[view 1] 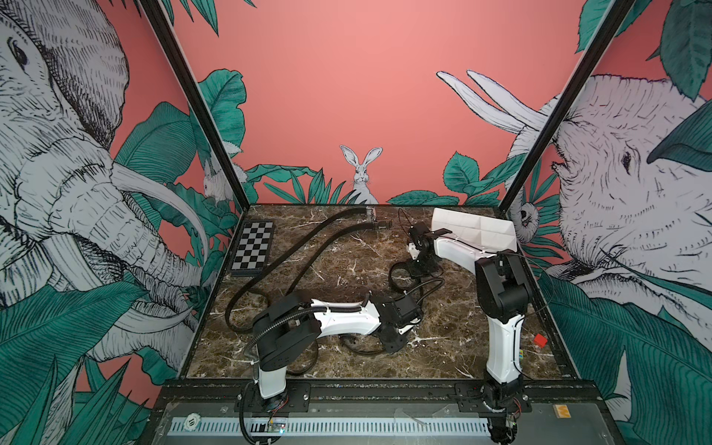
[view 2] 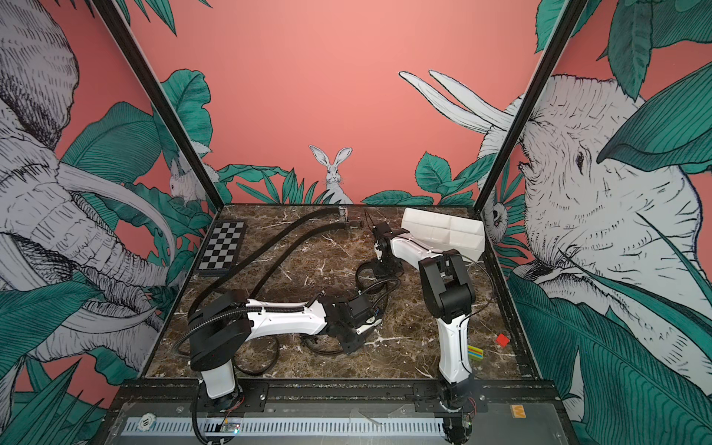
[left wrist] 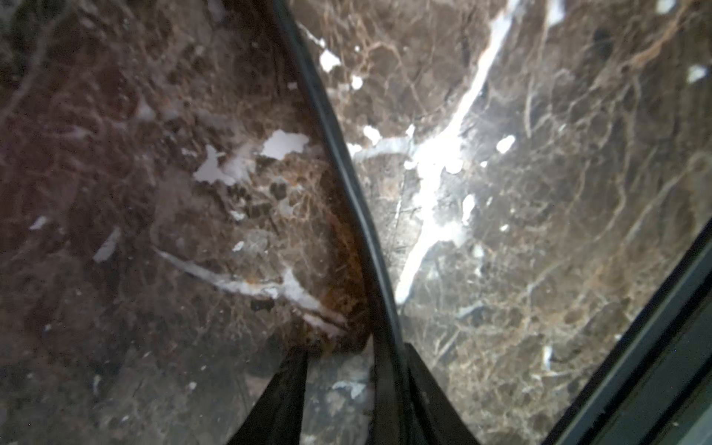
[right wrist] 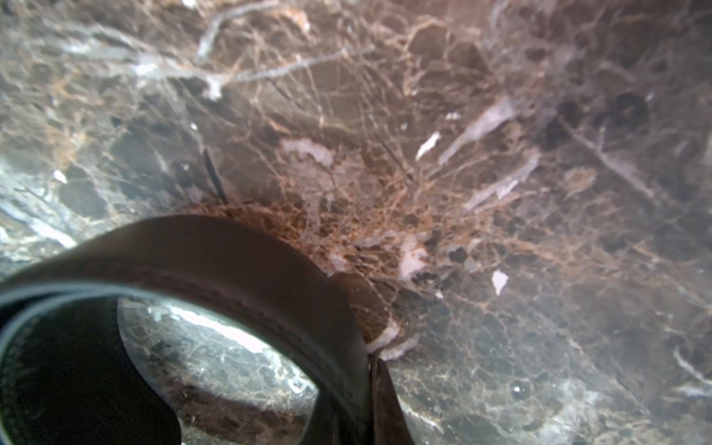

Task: Place the belts into the storage roll
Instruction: Roll the belt at the center of the board.

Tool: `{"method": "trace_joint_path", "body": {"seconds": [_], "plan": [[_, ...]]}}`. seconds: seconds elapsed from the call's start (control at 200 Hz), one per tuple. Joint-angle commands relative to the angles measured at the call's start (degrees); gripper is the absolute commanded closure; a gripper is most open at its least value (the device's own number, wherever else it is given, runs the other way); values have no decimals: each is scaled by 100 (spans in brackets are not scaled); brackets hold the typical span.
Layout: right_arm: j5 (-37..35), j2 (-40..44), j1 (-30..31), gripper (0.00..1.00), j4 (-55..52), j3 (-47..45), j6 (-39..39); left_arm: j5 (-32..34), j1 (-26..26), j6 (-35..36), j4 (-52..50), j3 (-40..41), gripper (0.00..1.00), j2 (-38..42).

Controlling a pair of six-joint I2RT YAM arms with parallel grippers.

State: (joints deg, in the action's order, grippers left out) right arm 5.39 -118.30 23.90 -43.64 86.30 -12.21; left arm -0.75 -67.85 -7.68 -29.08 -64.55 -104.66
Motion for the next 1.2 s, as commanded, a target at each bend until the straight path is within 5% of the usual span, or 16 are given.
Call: {"method": "trace_joint_path", "body": {"seconds": [0.0,0.28,0.54,0.785,0.95,1.195], "plan": [[-2,-17,22,100,-505,-252,32,1171,53,99,-597,170,65,76],[-99,377,17,100,-442,-995,90,2185,1397,769,-337,-62,59,-24],[-13,868,76,100,-289,-1918,-153,2880,1744,1690,-183,-2368,49,-1584],[168,1139,387,100,-182,-2404,-565,2939,1903,2145,-352,-4293,23,-2642],[184,1231,593,100,-101,-2552,-797,2755,1905,1712,-200,-3556,9,-2226],[230,1253,793,100,-48,-2694,-864,2556,1908,978,438,-1741,1,-1023]]}}
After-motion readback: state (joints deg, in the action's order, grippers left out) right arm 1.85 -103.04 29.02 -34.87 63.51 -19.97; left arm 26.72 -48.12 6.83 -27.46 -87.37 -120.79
